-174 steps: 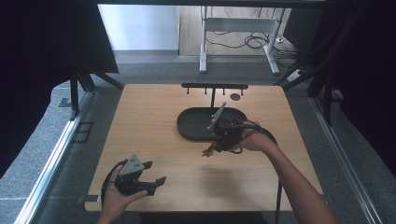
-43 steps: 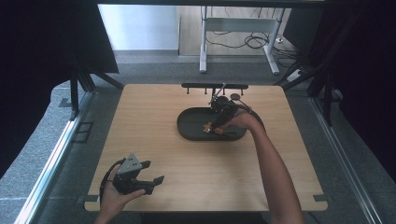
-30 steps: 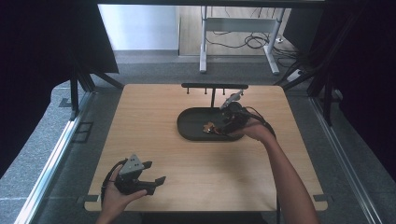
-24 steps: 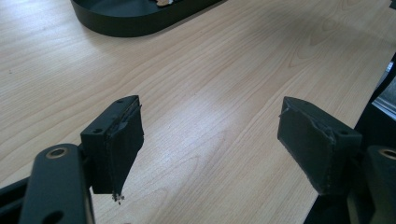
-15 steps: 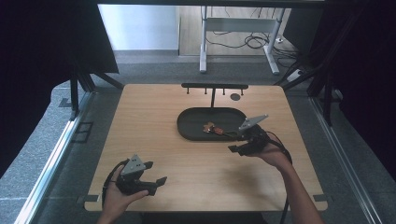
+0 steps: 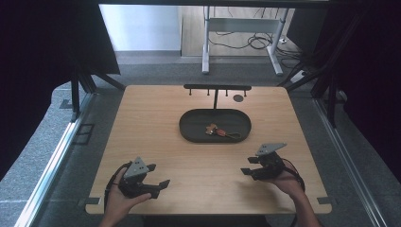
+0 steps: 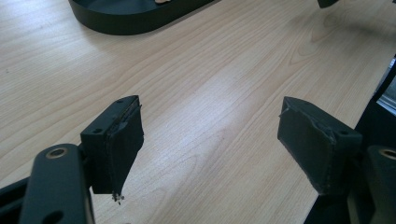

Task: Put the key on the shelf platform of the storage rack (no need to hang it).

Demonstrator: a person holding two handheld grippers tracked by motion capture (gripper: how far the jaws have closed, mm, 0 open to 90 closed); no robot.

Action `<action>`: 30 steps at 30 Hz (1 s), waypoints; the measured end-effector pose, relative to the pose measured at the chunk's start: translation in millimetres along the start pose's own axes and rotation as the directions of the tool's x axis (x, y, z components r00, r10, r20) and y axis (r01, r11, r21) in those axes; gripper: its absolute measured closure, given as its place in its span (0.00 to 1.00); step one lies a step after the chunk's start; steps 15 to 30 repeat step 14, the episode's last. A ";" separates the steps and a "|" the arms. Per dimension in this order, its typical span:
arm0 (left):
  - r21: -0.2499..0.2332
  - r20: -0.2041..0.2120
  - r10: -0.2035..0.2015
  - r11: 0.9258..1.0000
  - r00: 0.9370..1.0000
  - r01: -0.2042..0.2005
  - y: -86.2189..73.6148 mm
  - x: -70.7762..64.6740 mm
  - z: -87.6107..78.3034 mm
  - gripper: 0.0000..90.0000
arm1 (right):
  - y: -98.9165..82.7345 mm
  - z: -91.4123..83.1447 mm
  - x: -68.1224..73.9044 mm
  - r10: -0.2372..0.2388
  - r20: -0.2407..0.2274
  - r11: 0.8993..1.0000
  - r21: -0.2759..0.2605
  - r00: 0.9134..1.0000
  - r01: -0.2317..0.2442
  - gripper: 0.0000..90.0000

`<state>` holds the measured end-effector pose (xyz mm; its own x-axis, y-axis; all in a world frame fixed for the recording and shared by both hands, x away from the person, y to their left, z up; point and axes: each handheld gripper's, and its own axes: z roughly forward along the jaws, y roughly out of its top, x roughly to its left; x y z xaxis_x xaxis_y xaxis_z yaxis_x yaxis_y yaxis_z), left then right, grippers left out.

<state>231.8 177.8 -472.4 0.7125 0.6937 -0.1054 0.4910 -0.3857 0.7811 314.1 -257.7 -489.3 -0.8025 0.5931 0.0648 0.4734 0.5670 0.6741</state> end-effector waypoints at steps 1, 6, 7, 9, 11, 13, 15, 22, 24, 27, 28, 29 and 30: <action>0.000 0.000 0.000 1.000 1.000 0.000 0.0 -0.1 0.0 0.25 | -3.4 0.8 0.6 0.007 -0.004 1.000 -0.005 1.000 -0.007 0.49; 0.001 0.000 0.001 1.000 1.000 -0.001 0.0 0.1 0.4 0.25 | -13.8 6.3 3.0 0.017 -0.008 1.000 -0.005 1.000 -0.017 0.49; 0.002 0.000 0.002 1.000 1.000 -0.002 0.0 -0.2 0.4 0.25 | -13.8 6.7 3.4 0.012 0.003 1.000 0.003 1.000 -0.012 0.49; 0.001 -0.001 0.005 1.000 1.000 -0.005 0.2 -0.6 -0.1 0.25 | -13.8 6.7 2.7 0.021 -0.002 1.000 -0.017 1.000 -0.021 0.49; -0.003 -0.001 0.006 1.000 1.000 -0.006 0.5 -0.9 -1.0 0.25 | -13.9 7.6 3.2 0.023 0.002 0.999 -0.022 1.000 -0.022 0.47; -0.003 -0.002 0.007 1.000 1.000 -0.007 0.6 -0.9 -1.3 0.25 | -14.7 8.9 4.2 0.028 0.005 0.999 -0.024 1.000 -0.028 0.44; -0.002 -0.002 0.007 1.000 1.000 -0.007 0.6 -0.9 -1.1 0.25 | -15.6 9.9 4.0 0.029 0.017 0.999 -0.028 0.999 -0.029 0.43; -0.002 -0.002 0.007 1.000 1.000 -0.007 0.6 -0.9 -1.1 0.25 | -15.6 9.9 4.0 0.029 0.017 0.999 -0.028 0.999 -0.029 0.43; -0.002 -0.002 0.007 1.000 1.000 -0.007 0.6 -0.9 -1.1 0.25 | -15.6 9.9 4.0 0.029 0.017 0.999 -0.028 0.999 -0.029 0.43; -0.002 -0.002 0.007 1.000 1.000 -0.007 0.6 -0.9 -1.1 0.25 | -15.6 9.9 4.0 0.029 0.017 0.999 -0.028 0.999 -0.029 0.43; -0.002 -0.002 0.007 1.000 1.000 -0.007 0.6 -0.9 -1.1 0.25 | -15.6 9.9 4.0 0.029 0.017 0.999 -0.028 0.999 -0.029 0.43; -0.002 -0.002 0.007 1.000 1.000 -0.007 0.6 -0.9 -1.1 0.25 | -15.6 9.9 4.0 0.029 0.017 0.999 -0.028 0.999 -0.029 0.43; -0.002 -0.002 0.007 1.000 1.000 -0.007 0.6 -0.9 -1.1 0.25 | -15.6 9.9 4.0 0.029 0.017 0.999 -0.028 0.999 -0.029 0.43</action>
